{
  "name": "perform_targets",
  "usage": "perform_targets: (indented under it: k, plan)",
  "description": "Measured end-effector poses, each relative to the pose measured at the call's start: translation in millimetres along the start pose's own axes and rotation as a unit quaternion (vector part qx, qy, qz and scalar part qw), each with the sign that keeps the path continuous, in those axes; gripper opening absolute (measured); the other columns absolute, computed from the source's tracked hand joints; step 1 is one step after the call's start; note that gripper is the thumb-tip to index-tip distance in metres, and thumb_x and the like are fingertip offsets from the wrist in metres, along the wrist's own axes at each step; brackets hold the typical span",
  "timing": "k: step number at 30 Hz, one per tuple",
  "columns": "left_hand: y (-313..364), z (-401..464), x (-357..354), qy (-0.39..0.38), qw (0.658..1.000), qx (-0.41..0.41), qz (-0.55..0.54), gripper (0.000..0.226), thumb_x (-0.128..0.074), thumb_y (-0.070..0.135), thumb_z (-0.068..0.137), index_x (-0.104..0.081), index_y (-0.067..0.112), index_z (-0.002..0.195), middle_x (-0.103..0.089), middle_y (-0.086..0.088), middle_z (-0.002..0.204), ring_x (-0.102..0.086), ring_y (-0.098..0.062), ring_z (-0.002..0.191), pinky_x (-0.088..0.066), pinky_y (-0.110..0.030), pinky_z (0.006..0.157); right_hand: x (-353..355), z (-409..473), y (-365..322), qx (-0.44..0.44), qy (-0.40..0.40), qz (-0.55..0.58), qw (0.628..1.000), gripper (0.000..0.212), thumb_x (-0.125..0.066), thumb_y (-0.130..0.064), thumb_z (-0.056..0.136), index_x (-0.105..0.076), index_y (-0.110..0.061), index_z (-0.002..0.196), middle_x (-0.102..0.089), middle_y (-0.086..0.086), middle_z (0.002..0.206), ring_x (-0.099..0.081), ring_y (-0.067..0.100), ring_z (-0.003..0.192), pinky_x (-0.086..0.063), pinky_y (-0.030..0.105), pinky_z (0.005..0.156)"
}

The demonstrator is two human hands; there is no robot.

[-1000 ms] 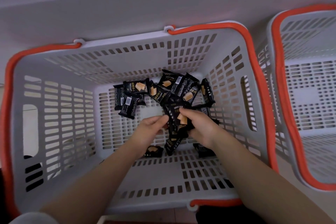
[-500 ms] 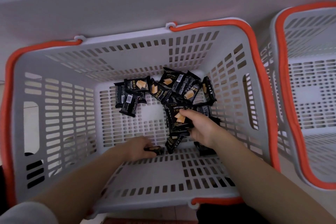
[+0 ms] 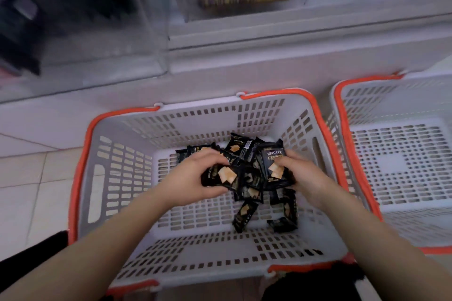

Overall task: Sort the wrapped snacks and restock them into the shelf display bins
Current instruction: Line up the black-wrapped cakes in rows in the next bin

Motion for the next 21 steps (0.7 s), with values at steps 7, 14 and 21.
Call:
perform_targets:
  k: [7,14,21]
  plan:
    - [126,-43,72,0.052,0.942,-0.25,0.217,0.048,-0.08,0.03,0.068,-0.067,0.009,0.109,-0.066,-0.005,0.105,-0.061,-0.024,0.101,-0.047,-0.038,0.094,-44,-77,-86,0.106,-0.049,-0.114,0.987,0.018,-0.063,-0.018,0.087,-0.066,-0.015,0.104,-0.072,0.002,0.094,-0.066,0.014,0.082,-0.051,0.028,0.078]
    - [159,-94,121,0.079,0.901,-0.298,0.304,0.052,-0.08,0.033,0.068,-0.067,0.014,0.114,-0.064,-0.004,0.114,-0.058,-0.028,0.111,-0.051,-0.046,0.089,-117,-151,-124,0.148,-0.146,-0.239,0.949,0.013,-0.053,-0.024,0.093,-0.066,-0.026,0.098,-0.07,0.0,0.096,-0.065,0.012,0.087,-0.053,0.031,0.076]
    - [162,-123,156,0.134,0.91,-0.264,0.29,0.05,-0.079,0.031,0.069,-0.066,0.017,0.115,-0.056,-0.018,0.121,-0.053,-0.035,0.111,-0.045,-0.048,0.092,-160,-187,-141,0.196,-0.14,-0.303,0.922,0.037,-0.039,-0.045,0.096,-0.057,-0.024,0.12,-0.061,-0.004,0.119,-0.056,0.016,0.113,-0.043,0.04,0.102]
Point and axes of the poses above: each hand's wrist, its own z-axis towards the middle knuckle, its own x-axis out of the back of the hand, y = z × x, the point moved 9 cm from there along z, towards the middle knuckle
